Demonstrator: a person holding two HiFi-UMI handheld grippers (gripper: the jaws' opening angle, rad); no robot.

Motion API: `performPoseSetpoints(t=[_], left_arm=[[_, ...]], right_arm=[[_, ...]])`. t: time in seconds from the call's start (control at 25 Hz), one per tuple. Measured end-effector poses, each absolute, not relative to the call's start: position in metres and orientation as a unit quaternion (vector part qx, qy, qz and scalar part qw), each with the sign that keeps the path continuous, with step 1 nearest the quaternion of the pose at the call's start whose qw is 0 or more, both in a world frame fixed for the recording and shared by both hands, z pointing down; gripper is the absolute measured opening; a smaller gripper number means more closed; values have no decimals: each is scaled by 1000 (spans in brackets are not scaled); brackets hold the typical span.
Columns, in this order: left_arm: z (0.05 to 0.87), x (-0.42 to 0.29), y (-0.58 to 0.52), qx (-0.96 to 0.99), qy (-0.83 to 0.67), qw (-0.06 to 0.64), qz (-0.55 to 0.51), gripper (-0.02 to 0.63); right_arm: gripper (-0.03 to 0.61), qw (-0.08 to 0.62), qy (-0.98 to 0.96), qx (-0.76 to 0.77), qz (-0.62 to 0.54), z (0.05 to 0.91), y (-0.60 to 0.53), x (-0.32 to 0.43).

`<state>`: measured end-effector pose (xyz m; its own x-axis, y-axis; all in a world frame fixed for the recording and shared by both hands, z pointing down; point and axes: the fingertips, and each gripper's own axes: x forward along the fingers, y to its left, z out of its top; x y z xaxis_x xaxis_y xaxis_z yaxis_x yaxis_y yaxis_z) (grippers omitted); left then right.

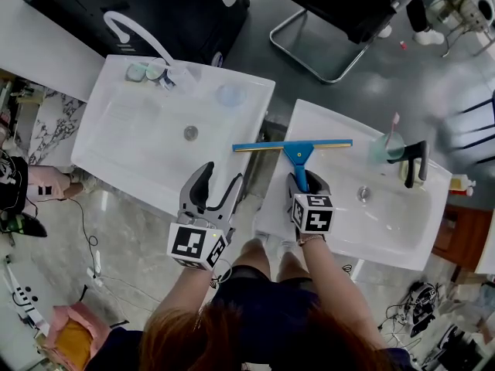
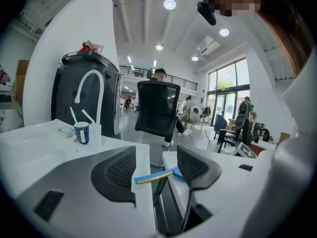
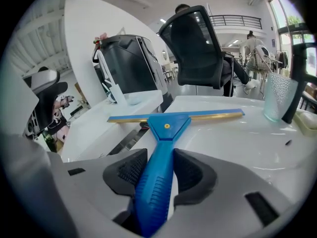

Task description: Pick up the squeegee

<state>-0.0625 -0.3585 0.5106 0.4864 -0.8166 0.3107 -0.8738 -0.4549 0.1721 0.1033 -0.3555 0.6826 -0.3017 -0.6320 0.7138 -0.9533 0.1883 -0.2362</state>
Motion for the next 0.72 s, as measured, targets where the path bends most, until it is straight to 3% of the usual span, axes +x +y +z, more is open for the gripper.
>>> performPoseSetpoints(t=[0.28, 0.36, 0.72], left_arm=[[509, -60, -359, 850, -497, 153, 85, 244], [504, -62, -360, 849, -501, 147, 78, 169], [495, -69, -359, 841, -517, 140, 71, 51]], right_arm=[[158, 222, -736, 538, 346, 683, -356, 107], [158, 213, -737, 541, 345, 682, -357, 109], [157, 183, -755, 547, 310, 651, -366, 115]])
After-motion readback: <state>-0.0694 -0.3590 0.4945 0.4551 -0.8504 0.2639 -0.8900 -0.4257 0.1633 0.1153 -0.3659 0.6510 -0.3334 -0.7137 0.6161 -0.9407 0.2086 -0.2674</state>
